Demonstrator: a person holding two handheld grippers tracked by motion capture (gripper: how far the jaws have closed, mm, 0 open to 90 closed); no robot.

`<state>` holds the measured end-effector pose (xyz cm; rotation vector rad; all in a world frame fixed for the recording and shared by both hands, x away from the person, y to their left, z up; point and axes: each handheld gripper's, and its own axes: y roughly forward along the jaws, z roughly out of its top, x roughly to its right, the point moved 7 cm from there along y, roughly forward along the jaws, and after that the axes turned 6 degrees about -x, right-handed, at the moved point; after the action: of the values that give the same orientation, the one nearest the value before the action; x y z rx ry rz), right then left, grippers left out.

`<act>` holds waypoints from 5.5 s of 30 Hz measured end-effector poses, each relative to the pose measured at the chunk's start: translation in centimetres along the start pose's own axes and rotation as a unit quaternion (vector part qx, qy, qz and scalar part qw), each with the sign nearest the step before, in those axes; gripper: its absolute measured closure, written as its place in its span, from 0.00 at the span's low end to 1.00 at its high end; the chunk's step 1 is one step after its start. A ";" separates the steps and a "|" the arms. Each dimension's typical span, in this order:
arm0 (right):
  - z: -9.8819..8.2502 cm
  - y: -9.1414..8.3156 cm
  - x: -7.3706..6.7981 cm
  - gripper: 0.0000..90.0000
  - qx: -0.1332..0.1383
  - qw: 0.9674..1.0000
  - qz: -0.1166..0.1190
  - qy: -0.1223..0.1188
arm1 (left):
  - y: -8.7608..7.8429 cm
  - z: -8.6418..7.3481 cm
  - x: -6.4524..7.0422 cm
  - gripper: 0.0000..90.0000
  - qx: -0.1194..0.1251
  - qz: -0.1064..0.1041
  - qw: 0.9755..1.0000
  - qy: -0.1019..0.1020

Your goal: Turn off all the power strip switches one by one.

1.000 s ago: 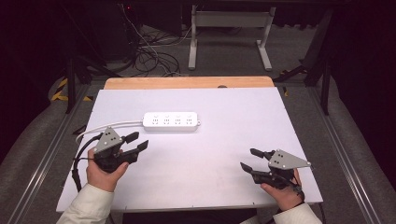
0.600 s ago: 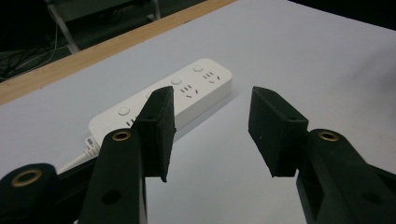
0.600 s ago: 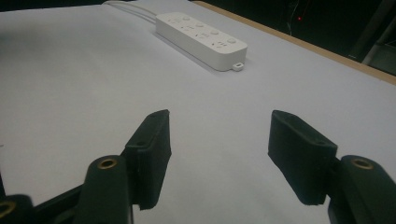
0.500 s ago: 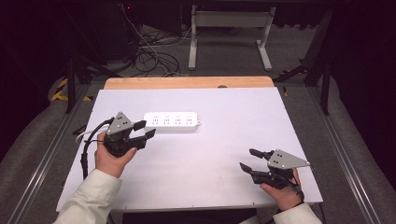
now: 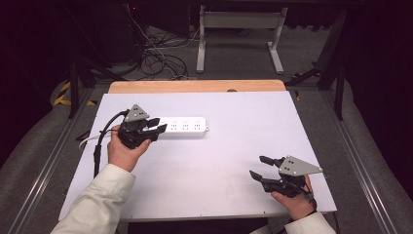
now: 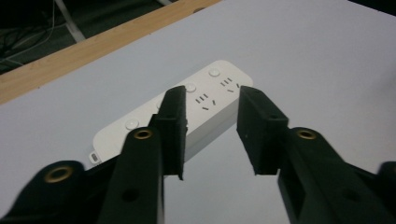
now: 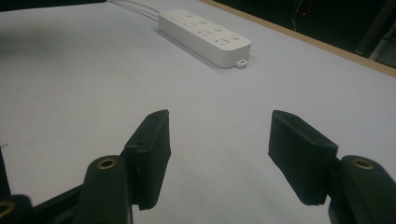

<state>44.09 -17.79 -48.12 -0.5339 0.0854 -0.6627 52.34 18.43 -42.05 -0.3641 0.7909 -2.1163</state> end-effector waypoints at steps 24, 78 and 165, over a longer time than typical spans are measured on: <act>0.0 -0.1 -0.1 0.44 0.001 1.000 0.004 -0.003 | 6.4 0.5 -4.8 1.00 -0.053 0.053 0.997 -0.023; -0.1 0.0 -0.2 0.44 -0.001 1.000 0.010 -0.004 | 11.3 -1.9 -6.9 1.00 -0.087 0.075 0.992 -0.047; -0.2 0.1 -0.4 0.44 -0.002 1.000 0.015 -0.013 | 13.2 -0.7 -4.3 1.00 -0.050 0.036 0.996 -0.060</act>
<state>43.74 -17.59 -48.37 -0.5449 0.0702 -0.6266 62.63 15.99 -51.10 -0.5045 0.8290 -1.9739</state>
